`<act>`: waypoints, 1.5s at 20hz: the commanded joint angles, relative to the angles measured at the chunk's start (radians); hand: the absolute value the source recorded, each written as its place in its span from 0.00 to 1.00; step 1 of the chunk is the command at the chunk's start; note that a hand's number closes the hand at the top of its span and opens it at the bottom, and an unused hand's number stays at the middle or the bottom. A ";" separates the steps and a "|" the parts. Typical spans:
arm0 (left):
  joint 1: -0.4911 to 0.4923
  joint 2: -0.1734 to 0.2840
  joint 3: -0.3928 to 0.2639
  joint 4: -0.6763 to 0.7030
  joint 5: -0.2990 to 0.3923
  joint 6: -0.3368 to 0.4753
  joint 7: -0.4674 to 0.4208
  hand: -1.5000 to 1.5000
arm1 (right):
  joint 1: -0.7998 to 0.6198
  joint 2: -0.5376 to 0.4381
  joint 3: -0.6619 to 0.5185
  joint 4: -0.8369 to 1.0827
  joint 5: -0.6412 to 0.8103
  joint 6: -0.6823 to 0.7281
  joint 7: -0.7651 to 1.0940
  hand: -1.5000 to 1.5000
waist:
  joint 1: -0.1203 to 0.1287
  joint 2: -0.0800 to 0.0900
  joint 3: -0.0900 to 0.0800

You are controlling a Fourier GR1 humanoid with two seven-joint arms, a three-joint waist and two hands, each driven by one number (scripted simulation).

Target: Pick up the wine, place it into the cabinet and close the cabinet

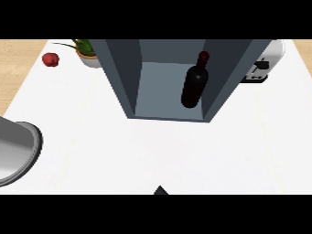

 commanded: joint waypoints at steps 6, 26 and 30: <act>0.029 0.054 0.096 0.084 0.032 -0.160 -0.003 0.00 | -0.304 0.144 -0.093 0.280 -0.011 -0.178 -0.036 1.00 | 0.017 0.014 -0.001; 0.123 0.023 0.211 0.091 -0.022 -0.245 0.049 0.00 | -0.743 0.137 -0.446 0.958 -0.552 0.344 -0.109 1.00 | 0.029 0.026 0.003; 0.126 0.005 0.237 0.094 -0.014 -0.233 0.054 0.00 | -0.745 0.147 -0.404 1.060 -0.656 0.552 -0.069 1.00 | 0.026 0.026 0.004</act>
